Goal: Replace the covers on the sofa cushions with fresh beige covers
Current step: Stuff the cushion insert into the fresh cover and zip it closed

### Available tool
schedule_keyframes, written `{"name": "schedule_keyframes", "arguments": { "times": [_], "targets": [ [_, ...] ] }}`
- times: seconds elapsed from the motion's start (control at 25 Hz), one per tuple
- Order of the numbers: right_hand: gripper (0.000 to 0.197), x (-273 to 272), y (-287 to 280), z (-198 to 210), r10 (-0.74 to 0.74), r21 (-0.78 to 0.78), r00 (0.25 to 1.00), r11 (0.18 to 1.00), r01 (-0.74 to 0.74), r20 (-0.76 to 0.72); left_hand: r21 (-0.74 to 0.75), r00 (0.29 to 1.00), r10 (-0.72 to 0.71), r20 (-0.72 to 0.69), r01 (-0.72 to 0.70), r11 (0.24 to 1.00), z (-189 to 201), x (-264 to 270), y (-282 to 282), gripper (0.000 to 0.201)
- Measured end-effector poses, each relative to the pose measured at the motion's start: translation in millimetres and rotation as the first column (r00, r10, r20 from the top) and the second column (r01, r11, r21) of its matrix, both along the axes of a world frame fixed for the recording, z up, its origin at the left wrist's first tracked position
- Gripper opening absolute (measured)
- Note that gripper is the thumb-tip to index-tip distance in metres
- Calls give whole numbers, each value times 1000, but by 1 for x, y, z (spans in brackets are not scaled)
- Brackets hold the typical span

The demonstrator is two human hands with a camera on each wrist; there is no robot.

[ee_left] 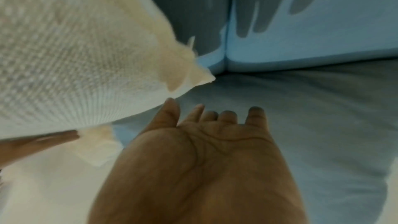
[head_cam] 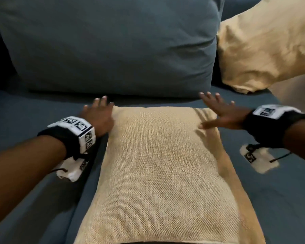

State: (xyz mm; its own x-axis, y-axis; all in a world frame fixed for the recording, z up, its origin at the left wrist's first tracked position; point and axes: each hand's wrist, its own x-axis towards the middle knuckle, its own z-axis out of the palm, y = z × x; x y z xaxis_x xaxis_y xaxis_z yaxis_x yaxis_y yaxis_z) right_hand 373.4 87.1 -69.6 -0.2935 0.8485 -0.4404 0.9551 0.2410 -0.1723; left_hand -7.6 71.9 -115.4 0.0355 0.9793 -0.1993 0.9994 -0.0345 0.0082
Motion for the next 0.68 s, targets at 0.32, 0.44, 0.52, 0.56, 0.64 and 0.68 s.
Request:
{"name": "schedule_keyframes", "arguments": {
  "times": [0.32,0.44,0.52,0.56,0.64,0.68],
  "targets": [
    [107,-68,33,-47,152,-143,988,978,-154,-27,-122,920,-150,362,207,971,-48,47,23,81],
    [126,-18,24,-52,-93,-251,995,965,81,-40,-190,919,17,395,63,980,-77,-6,11,76],
    [156,14,12,-55,-247,-290,969,929,231,-21,-244,948,89,306,-13,970,-81,-32,-6,86],
    [157,23,3,-55,-292,-262,956,923,280,-7,-253,950,129,285,-55,966,-76,-37,-15,89],
    [138,19,-24,-48,-282,-92,959,955,281,4,-159,920,167,354,-116,980,-53,-31,-32,96],
    [132,3,-39,-42,-209,6,978,978,209,5,-86,912,119,393,-93,992,-38,-17,-43,97]
  ]
}}
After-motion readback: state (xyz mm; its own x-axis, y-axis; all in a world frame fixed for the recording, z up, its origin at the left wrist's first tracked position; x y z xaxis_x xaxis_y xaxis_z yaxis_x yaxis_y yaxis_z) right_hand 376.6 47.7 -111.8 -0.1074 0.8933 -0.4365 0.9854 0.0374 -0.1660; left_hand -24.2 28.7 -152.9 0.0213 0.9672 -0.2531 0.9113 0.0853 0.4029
